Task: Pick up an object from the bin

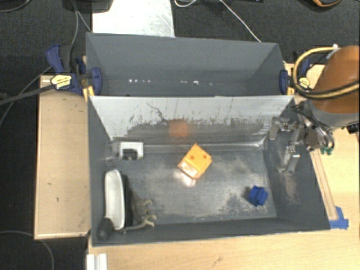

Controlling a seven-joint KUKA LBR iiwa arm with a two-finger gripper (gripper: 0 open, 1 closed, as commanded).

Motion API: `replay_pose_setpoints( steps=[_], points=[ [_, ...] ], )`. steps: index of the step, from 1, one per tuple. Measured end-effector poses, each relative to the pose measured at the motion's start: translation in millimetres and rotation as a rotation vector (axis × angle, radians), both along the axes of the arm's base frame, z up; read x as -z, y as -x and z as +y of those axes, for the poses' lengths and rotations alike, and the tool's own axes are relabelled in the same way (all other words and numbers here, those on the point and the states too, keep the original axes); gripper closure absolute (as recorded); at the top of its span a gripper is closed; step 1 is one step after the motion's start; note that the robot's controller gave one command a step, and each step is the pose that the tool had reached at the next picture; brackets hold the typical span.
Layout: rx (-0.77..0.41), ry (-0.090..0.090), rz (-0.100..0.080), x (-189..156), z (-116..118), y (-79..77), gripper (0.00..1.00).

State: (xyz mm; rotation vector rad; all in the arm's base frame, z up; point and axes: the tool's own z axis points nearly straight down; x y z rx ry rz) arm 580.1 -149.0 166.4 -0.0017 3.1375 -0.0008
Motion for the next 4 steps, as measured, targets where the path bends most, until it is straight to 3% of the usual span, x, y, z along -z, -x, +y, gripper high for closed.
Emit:
replay_pose_setpoints(
  steps=[1,2,3,4],
  points=[
    [-0.433,-0.003,0.011,94,32,62.1,0.00],
    [-0.468,0.004,-0.004,19,16,77.4,0.00],
    [-0.350,-0.006,0.014,68,52,100.0,0.00],
    [-0.378,0.007,-0.017,95,27,99.7,0.00]
  ],
)
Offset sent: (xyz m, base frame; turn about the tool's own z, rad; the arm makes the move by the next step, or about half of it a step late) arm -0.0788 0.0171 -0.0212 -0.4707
